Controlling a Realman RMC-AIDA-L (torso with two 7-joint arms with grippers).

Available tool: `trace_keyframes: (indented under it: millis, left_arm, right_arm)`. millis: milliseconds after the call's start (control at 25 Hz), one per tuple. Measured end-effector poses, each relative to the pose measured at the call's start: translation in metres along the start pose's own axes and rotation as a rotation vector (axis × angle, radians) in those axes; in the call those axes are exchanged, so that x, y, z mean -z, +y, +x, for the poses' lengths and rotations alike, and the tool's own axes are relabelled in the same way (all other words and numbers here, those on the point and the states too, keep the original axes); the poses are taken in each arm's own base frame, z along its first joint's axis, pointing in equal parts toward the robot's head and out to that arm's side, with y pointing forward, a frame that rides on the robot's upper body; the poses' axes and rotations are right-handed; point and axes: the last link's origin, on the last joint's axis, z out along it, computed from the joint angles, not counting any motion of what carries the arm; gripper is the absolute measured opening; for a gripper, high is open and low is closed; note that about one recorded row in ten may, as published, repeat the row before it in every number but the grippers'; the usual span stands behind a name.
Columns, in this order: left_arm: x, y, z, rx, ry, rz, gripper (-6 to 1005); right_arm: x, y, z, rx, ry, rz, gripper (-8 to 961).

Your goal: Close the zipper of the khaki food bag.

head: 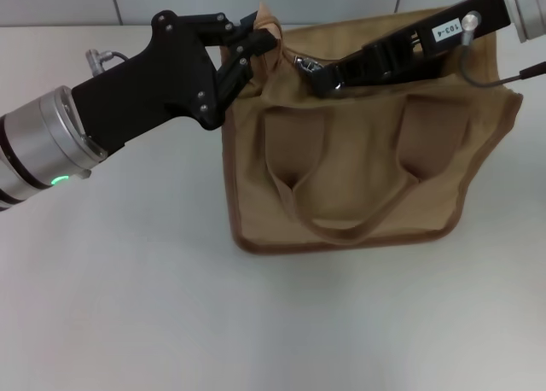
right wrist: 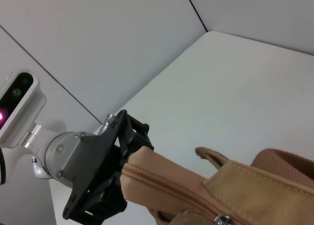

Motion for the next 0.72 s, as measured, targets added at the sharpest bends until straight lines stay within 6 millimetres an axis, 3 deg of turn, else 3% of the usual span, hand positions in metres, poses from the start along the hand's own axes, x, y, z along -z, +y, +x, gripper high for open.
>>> trace_keyframes:
  millis: [360, 520, 680, 720]
  left_arm:
    - [0.007, -0.003, -0.001, 0.0, -0.01, 0.036, 64]
    - [0.015, -0.006, -0.001, -0.007, -0.012, 0.076, 63]
    - [0.022, -0.008, 0.0, -0.014, -0.013, 0.104, 60]
    - [0.024, -0.009, 0.0, -0.015, -0.017, 0.112, 60]
  right_arm:
    - [0.01, -0.008, 0.011, -0.023, -0.01, 0.044, 35]
    - [0.034, -0.021, 0.027, -0.074, -0.05, 0.118, 49]
    - [0.073, -0.029, 0.053, -0.137, -0.129, 0.188, 62]
    - [0.073, -0.029, 0.053, -0.137, -0.129, 0.188, 66]
